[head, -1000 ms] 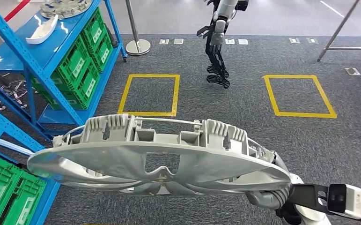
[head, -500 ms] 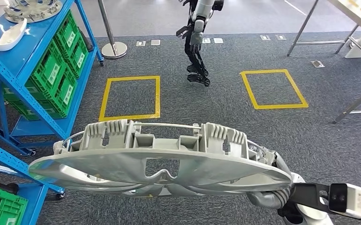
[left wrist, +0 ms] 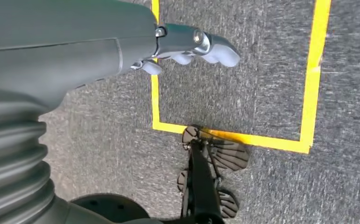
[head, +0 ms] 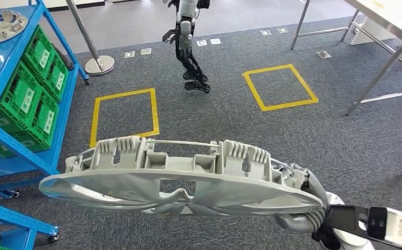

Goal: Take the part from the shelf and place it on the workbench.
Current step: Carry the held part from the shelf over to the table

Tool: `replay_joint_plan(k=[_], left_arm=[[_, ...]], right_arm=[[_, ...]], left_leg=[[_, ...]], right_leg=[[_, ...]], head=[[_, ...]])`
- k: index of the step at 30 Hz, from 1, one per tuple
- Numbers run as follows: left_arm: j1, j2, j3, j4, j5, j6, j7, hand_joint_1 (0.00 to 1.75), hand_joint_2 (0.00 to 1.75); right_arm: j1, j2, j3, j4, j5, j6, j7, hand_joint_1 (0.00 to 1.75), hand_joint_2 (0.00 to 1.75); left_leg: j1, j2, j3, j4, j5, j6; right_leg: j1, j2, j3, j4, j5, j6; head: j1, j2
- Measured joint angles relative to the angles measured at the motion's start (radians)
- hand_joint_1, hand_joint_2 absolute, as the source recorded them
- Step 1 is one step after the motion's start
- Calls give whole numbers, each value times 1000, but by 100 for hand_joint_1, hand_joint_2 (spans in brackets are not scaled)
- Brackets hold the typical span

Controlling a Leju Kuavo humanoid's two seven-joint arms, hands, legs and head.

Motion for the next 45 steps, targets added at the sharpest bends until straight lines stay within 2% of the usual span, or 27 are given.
replay_joint_plan(k=[2,3,4,5,7,9,10,11,13,15,17,18,19,20,22,24,27,29,32,34,35,37,39,40,42,44,45], left_arm=[[1,0,1,0,1,-2,-4,0,175],[2,-1,2,0,2,-3,-6,0,175],[1,-1,2,1,2,-3,-8,0,175],[1,-2,4,1,3,-3,-9,0,175],[-1,-2,6,1,3,-3,-11,0,175],[-1,-2,7,1,3,-4,-13,0,175],[-2,-2,7,1,3,-6,-14,0,175],[-2,-2,8,1,3,-8,-15,0,175],[-5,-2,8,1,3,-11,-19,0,175],[-5,-1,8,1,3,-13,-21,0,175],[-3,1,8,1,3,-13,-21,0,175],[-3,2,8,1,3,-12,-20,0,175],[-3,3,8,1,3,-12,-20,0,175],[-3,4,8,1,3,-12,-19,0,175],[-5,5,8,1,3,-12,-19,0,175],[-7,7,9,1,5,-10,-19,0,175],[-10,7,11,1,15,-6,-18,0,175],[-12,6,14,1,20,-4,-19,0,175],[-9,5,25,1,34,3,-21,0,175],[-4,4,35,2,47,8,-21,0,175],[-2,4,39,2,52,10,-21,0,175],[1,3,48,2,55,12,-21,0,175],[3,2,54,2,54,15,-21,0,175],[4,1,56,2,53,17,-21,0,175],[4,-3,57,2,52,18,-22,0,175],[4,-6,57,2,51,18,-22,0,175],[4,-7,57,2,50,19,-23,0,175]], right_arm=[[-2,0,0,0,12,-1,2,175,175],[-3,0,0,0,18,-2,4,175,175],[-4,0,0,0,24,-2,6,175,175],[-7,0,0,0,29,-2,9,175,175],[-18,0,0,-1,33,-2,15,175,175],[-30,0,0,-4,33,-2,24,175,175],[-33,0,0,-5,33,-2,30,175,175],[-35,0,-1,-8,33,-2,36,175,175],[-36,0,-2,-12,33,-5,42,175,175],[-38,0,-3,-14,36,-10,41,175,175],[-37,0,-3,-15,38,-16,36,175,175],[-35,-1,-3,-15,40,-18,34,175,175],[-34,-1,-3,-15,41,-19,33,175,175],[-33,-1,-3,-15,42,-19,31,175,175],[-33,-1,-3,-15,43,-18,27,175,175],[-35,-1,-3,-15,43,-17,22,175,175],[-39,-2,-3,-15,45,-16,20,175,175],[-44,0,-2,-15,54,-17,18,175,175],[-51,3,0,-15,68,-19,14,175,175],[-46,0,1,-19,70,-21,5,175,175],[-41,-3,1,-23,70,-23,-2,175,175],[-26,-12,0,-37,76,-30,-21,175,175],[-2,-19,-1,-55,95,-44,-41,175,175],[14,-23,-2,-66,107,-50,-50,175,175],[47,-32,-3,-88,125,-58,-64,175,175],[68,-41,-5,-107,135,-61,-69,175,175],[75,-44,-7,-115,139,-63,-71,175,175]], left_leg=[[2,-21,-61,130,-55,-4],[2,-24,-78,161,-59,-4],[2,-25,-77,154,-42,-3],[3,-30,-58,109,-9,-2],[6,-68,4,-30,60,2],[7,-101,36,-109,84,7],[5,-102,38,-116,83,12],[4,-93,38,-118,85,19],[4,-74,41,-125,91,34],[4,-51,43,-130,94,45],[1,-28,41,-129,93,49],[1,-16,41,-129,92,50],[0,-5,41,-128,91,50],[1,5,41,-127,89,48],[-2,22,43,-122,84,42],[-7,34,45,-117,78,32],[-5,48,48,-118,74,16],[-1,23,35,-83,48,3],[2,-21,-48,98,-43,-6],[2,-24,-84,166,-52,-7],[3,-26,-74,140,-26,-6],[7,-49,-13,6,45,-2],[9,-79,32,-96,79,4],[8,-86,39,-112,80,9],[5,-72,41,-117,83,24],[6,-54,42,-124,90,39],[6,-44,42,-127,92,45]], right_leg=[[0,19,-1,0,0,-2],[0,29,-1,0,0,-2],[0,39,0,1,0,-2],[0,49,2,1,0,-1],[1,69,1,4,0,5],[0,88,-5,6,3,18],[0,97,-9,6,5,25],[-3,105,-12,3,8,33],[-4,85,-21,19,-3,43],[-2,40,-62,110,-56,48],[-1,20,-128,247,-118,54],[-2,18,-148,289,-129,55],[-2,16,-149,292,-120,56],[-3,11,-126,250,-93,56],[0,-21,-49,107,-32,51],[4,-45,-5,21,-9,38],[6,-28,-6,8,-6,19],[2,-14,-5,2,-1,8],[-1,8,-4,1,1,1],[0,27,-4,2,1,1],[-1,37,-3,2,1,2],[-1,56,0,4,1,7],[0,71,-3,6,1,18],[-1,78,-5,5,2,25],[-3,90,-8,2,6,39],[-2,69,-23,29,-13,49],[-2,51,-44,74,-41,52]], head=[[-4,0],[-5,0],[-6,0],[-6,0],[-7,0],[-7,0],[-7,0],[-6,0],[-5,0],[-1,0],[2,0],[2,0],[3,0],[3,0],[6,0],[6,0],[5,0],[2,0],[-4,0],[-6,0],[-6,0],[-7,0],[-8,0],[-8,0],[-8,0],[-5,0],[-2,0]])
